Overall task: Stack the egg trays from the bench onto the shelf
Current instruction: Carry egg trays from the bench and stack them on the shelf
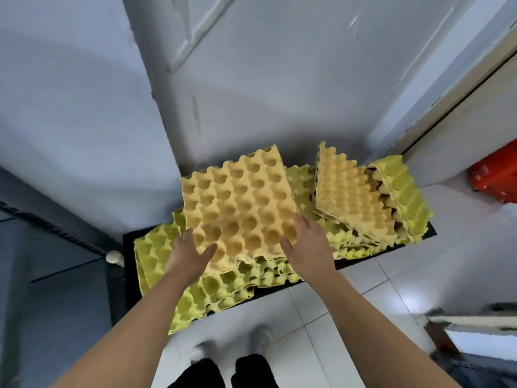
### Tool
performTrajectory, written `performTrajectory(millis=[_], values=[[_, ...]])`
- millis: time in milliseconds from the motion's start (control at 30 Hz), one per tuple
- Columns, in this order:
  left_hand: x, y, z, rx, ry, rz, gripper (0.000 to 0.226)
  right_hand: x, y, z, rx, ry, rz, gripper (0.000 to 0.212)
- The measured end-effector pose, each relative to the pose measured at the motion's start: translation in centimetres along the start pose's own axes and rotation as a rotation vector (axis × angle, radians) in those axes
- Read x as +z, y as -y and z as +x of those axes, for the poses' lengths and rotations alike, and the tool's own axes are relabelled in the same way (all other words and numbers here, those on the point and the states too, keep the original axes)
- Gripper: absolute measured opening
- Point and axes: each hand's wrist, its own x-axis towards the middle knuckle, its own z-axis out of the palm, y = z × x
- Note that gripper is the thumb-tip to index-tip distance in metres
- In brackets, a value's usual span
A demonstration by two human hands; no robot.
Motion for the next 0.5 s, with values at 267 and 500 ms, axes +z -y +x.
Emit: performTrajectory(millis=[267,500], values=[[3.6,2.0,4.0,-0.255,0.054,-0.323,0.086,3.1,-2.5,4.1,-0.017,0.147,0.099,0.087],[3.0,1.0,3.7,-0.253,-0.035,-0.451,0.077,3.4,-2.4,5.0,0.028,0.154,0.230,0.094]])
